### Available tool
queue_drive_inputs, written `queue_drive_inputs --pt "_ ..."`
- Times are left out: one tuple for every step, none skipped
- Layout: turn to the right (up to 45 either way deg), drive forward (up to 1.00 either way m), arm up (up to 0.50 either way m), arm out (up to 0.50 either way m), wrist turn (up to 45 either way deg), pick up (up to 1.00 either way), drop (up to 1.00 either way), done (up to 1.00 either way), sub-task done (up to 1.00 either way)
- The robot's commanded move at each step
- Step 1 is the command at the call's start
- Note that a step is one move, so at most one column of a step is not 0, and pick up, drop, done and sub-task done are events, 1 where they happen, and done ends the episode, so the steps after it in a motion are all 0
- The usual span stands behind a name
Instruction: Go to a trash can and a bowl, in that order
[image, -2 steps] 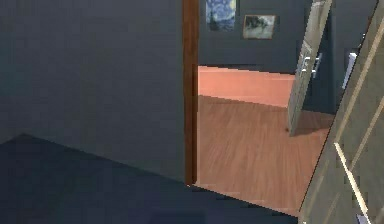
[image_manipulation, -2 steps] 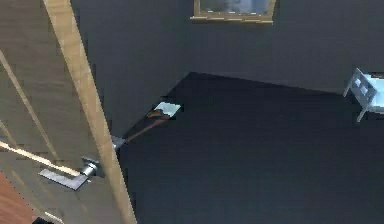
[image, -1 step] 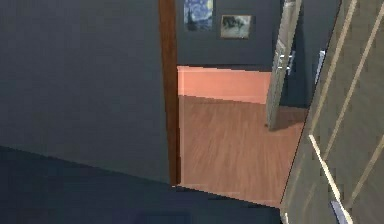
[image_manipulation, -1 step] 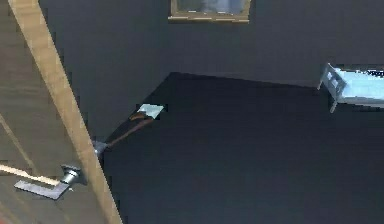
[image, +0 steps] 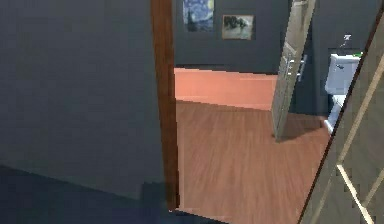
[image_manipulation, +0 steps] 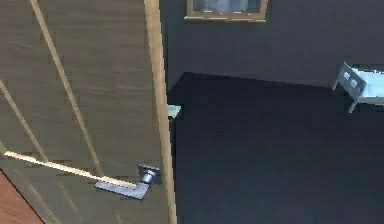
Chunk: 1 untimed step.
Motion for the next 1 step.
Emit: queue_drive_inputs --pt "15.0 0.0 0.0 0.0 0.0 0.0 0.0 0.0 0.0"
